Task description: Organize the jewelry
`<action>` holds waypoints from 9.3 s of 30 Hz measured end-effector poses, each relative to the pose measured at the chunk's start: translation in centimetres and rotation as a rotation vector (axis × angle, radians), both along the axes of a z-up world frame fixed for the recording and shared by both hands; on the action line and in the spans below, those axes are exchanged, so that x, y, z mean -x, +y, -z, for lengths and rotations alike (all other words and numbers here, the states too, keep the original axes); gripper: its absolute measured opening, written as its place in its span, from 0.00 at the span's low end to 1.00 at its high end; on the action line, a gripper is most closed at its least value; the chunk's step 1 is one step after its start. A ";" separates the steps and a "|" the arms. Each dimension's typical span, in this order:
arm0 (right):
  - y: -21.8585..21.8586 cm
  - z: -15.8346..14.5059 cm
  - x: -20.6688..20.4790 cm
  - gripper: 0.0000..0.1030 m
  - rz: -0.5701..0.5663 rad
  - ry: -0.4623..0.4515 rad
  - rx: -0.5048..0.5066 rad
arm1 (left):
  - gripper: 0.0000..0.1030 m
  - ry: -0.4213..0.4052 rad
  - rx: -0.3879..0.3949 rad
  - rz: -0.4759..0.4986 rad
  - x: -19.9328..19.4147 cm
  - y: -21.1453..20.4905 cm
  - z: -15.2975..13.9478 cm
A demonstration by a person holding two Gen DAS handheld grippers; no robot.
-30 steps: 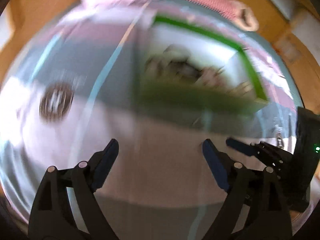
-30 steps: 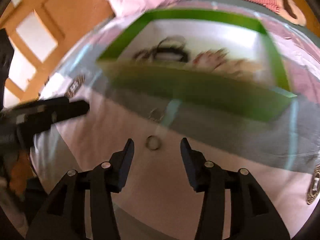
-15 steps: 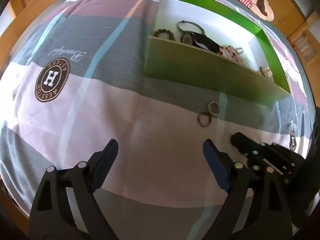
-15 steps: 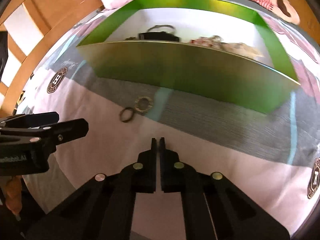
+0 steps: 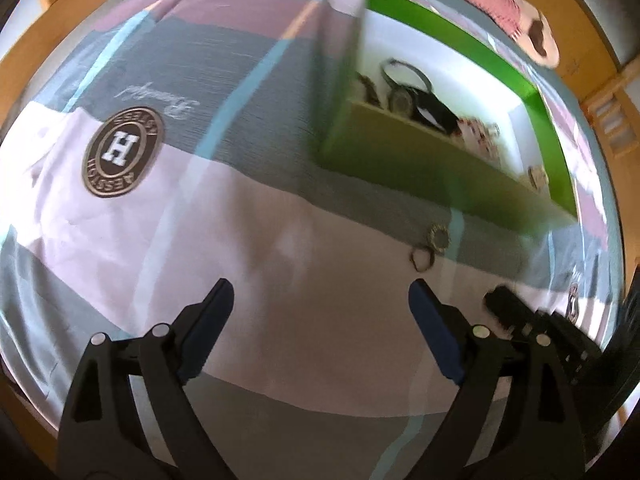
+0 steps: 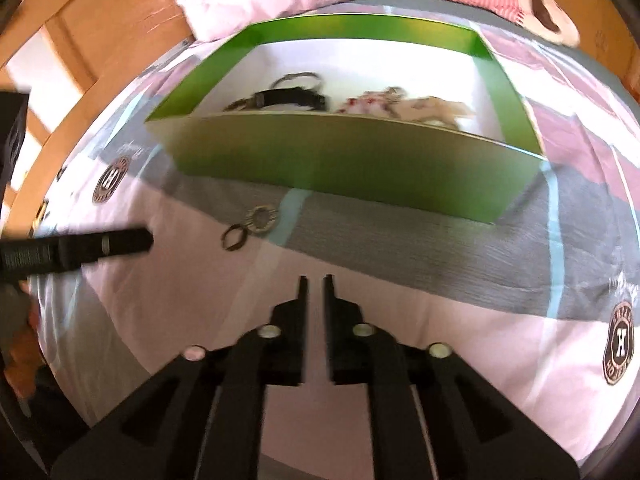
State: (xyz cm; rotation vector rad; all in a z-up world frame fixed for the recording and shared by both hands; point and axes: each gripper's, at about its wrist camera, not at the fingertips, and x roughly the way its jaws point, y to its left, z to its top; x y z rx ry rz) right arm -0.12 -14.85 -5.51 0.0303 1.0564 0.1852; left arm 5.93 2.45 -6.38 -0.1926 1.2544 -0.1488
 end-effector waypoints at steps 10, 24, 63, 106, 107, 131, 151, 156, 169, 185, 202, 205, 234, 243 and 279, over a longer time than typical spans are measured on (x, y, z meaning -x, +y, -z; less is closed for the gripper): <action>4.3 1.7 -2.2 0.26 -0.074 0.005 0.079 | 0.89 0.016 0.023 -0.010 -0.2 0.2 -0.1; 7.2 2.3 -4.0 0.34 -0.091 -0.040 0.089 | 0.90 0.019 0.047 -0.054 -0.2 2.0 -0.6; -3.8 1.7 0.6 0.19 0.056 0.095 0.007 | 0.13 -0.107 -0.075 0.162 -1.1 -6.8 1.8; -2.1 1.1 0.7 0.19 0.023 0.068 0.044 | 0.20 -0.148 -0.132 0.256 1.5 -9.1 0.8; -2.0 1.2 0.7 0.19 0.022 0.068 0.044 | 0.20 -0.144 -0.118 0.265 1.8 -9.1 0.6; -2.3 -1.1 1.7 0.19 0.019 0.006 -0.049 | 0.20 -0.045 0.106 0.204 1.0 -4.5 -1.2; -1.6 -0.2 1.3 0.19 0.001 0.029 -0.006 | 0.20 -0.039 0.033 0.235 1.4 -6.0 -0.1; -1.6 -0.1 1.3 0.19 0.003 0.022 0.013 | 0.20 -0.070 -0.019 0.252 1.9 -6.7 -0.2; -1.5 -0.1 1.4 0.19 0.001 0.019 0.032 | 0.20 -0.107 -0.078 0.266 2.3 -7.2 -0.6; -8.5 -5.3 -11.0 0.19 0.175 -0.135 -0.057 | 0.20 -0.260 -0.042 0.249 -9.2 -9.5 -5.3; -8.9 -7.0 -12.1 0.95 0.269 -0.137 0.016 | 0.97 -0.446 -0.236 0.229 -7.0 -10.1 -9.4; -8.4 -8.0 -11.7 0.96 0.270 -0.155 0.050 | 0.97 -0.482 -0.224 0.219 -6.2 -10.0 -10.4; -8.0 -8.3 -11.0 0.96 0.308 -0.149 0.112 | 0.98 -0.421 -0.184 0.208 -6.4 -9.8 -9.7; -8.0 -8.2 -11.0 0.96 0.311 -0.143 0.117 | 0.98 -0.416 -0.188 0.207 -6.5 -9.7 -9.5; -8.1 -8.1 -10.8 0.96 0.313 -0.145 0.132 | 0.98 -0.408 -0.195 0.198 -6.3 -9.6 -9.2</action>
